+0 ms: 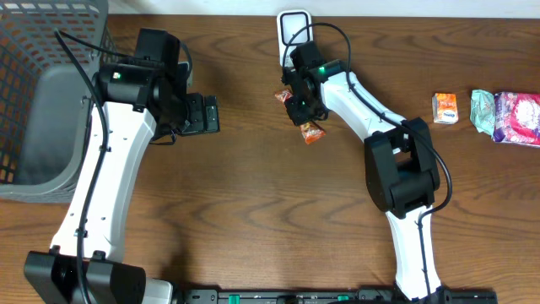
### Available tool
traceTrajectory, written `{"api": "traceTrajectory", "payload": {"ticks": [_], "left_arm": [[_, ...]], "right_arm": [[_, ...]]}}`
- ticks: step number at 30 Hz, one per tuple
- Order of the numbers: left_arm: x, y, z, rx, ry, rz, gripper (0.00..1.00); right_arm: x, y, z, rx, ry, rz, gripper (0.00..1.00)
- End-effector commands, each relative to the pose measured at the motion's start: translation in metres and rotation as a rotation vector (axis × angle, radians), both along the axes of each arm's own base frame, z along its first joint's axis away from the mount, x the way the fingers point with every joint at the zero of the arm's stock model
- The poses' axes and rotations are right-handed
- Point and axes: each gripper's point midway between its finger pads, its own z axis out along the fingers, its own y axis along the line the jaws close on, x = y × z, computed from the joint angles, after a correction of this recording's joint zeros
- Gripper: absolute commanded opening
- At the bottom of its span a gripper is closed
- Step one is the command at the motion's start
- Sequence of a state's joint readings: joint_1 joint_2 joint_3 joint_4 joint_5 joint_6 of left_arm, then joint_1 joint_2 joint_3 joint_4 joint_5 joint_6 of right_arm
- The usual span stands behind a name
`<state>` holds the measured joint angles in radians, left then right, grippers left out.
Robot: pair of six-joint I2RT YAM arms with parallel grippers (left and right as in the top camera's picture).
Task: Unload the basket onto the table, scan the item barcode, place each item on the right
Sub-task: 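Lift the red bag up toward the scanner with the right gripper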
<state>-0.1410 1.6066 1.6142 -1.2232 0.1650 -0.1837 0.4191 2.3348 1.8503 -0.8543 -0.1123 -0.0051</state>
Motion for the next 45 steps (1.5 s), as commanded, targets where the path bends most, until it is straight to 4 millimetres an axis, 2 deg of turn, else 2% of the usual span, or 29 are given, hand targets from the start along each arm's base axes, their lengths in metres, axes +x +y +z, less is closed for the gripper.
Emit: {"api": "traceTrajectory", "payload": {"ticks": [1, 6, 10, 17, 23, 26, 27, 30, 32, 37, 42, 45], "left_arm": [[-0.001, 0.002, -0.002, 0.009, 0.007, 0.007, 0.98], [-0.001, 0.002, -0.002, 0.009, 0.007, 0.007, 0.98], [-0.001, 0.002, -0.002, 0.009, 0.007, 0.007, 0.98], [-0.001, 0.002, -0.002, 0.009, 0.007, 0.007, 0.98], [-0.001, 0.002, -0.002, 0.009, 0.007, 0.007, 0.98], [-0.001, 0.002, -0.002, 0.009, 0.007, 0.007, 0.98], [-0.001, 0.002, -0.002, 0.009, 0.007, 0.007, 0.98], [-0.001, 0.002, -0.002, 0.009, 0.007, 0.007, 0.98], [-0.001, 0.002, -0.002, 0.009, 0.007, 0.007, 0.98], [-0.001, 0.002, -0.002, 0.009, 0.007, 0.007, 0.98], [-0.001, 0.002, -0.002, 0.009, 0.007, 0.007, 0.98], [-0.001, 0.002, -0.002, 0.009, 0.007, 0.007, 0.98]], "right_arm": [[-0.006, 0.001, -0.012, 0.001, 0.030, 0.008, 0.01], [0.000, 0.003, -0.004, 0.017, 0.020, -0.039, 0.01], [0.005, 0.005, 0.010, 0.038, 0.000, -0.082, 0.01], [0.013, 0.008, 0.042, 0.087, -0.054, -0.163, 0.01], [0.029, 0.015, 0.074, 0.167, -0.132, -0.247, 0.01], [0.043, 0.021, 0.095, 0.215, -0.209, -0.245, 0.01], [0.054, 0.026, 0.109, 0.253, -0.273, -0.242, 0.01], [0.080, 0.035, 0.133, 0.330, -0.395, -0.269, 0.01], [0.100, 0.032, 0.149, 0.362, -0.487, -0.352, 0.01], [0.128, 0.023, 0.176, 0.391, -0.650, -0.462, 0.01], [0.144, 0.025, 0.178, 0.426, -0.721, -0.482, 0.01], [0.149, 0.018, 0.164, 0.385, -0.727, -0.524, 0.01]]}}
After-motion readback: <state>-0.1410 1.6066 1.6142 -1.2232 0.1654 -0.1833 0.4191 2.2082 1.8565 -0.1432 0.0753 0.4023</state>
